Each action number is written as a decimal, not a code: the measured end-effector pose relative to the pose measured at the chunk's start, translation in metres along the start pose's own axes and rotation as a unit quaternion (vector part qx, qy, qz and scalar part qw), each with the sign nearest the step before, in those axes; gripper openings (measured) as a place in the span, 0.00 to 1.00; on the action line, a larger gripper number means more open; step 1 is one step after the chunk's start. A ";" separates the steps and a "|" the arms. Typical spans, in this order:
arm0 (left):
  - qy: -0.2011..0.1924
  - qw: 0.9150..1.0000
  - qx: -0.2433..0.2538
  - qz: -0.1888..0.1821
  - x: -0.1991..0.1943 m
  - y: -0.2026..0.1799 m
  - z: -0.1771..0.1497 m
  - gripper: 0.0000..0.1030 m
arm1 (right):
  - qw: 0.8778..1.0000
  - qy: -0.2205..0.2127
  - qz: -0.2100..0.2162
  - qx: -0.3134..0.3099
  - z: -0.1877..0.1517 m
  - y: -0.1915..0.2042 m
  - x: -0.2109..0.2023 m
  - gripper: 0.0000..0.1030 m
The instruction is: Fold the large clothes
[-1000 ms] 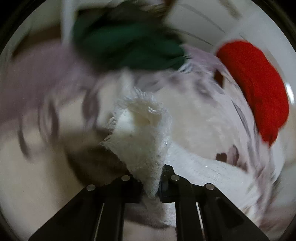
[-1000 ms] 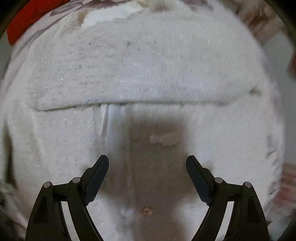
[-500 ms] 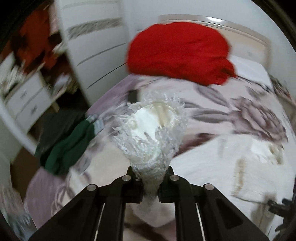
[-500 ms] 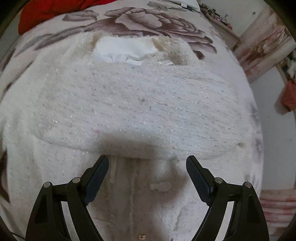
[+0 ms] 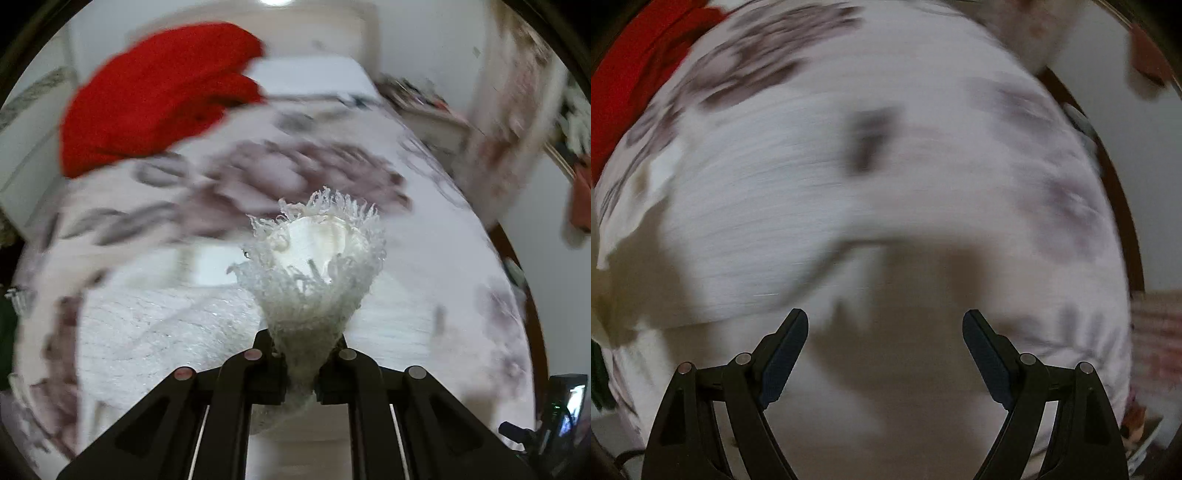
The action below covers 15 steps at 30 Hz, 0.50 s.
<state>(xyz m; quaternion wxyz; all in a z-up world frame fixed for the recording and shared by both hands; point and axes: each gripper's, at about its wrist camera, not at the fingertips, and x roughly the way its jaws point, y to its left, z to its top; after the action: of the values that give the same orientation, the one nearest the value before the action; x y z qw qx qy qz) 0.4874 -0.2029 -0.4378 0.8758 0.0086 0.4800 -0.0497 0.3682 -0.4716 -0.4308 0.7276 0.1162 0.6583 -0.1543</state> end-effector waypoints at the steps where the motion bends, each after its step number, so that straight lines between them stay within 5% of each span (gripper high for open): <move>1: 0.015 1.000 0.006 -0.007 0.010 -0.016 -0.002 0.08 | 1.000 0.002 -0.004 0.006 0.001 -0.013 -0.001 0.85; 4: 0.068 0.998 0.016 0.000 0.039 -0.049 -0.012 0.12 | 0.999 0.012 -0.006 0.036 0.002 -0.067 0.001 0.85; 6: 0.089 0.996 0.022 0.006 0.052 -0.057 -0.020 0.24 | 0.998 0.018 0.014 0.055 0.003 -0.091 0.002 0.85; 8: 0.107 0.994 0.029 -0.011 0.054 -0.059 -0.025 0.66 | 0.995 0.032 0.056 0.075 0.005 -0.111 0.001 0.85; 10: 0.105 0.994 0.022 -0.033 0.047 -0.050 -0.025 0.87 | 0.990 0.042 0.101 0.089 0.004 -0.121 -0.002 0.85; 15: 0.087 0.996 -0.005 0.021 -0.004 0.015 -0.038 0.87 | 0.965 0.059 0.232 0.110 0.012 -0.117 -0.013 0.84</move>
<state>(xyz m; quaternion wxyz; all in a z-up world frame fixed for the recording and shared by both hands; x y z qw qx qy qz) 0.4554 -0.1848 -0.4554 0.8314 0.0182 0.5546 -0.0277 0.3336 -0.5833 -0.4124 0.6859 0.3540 0.6341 -0.0453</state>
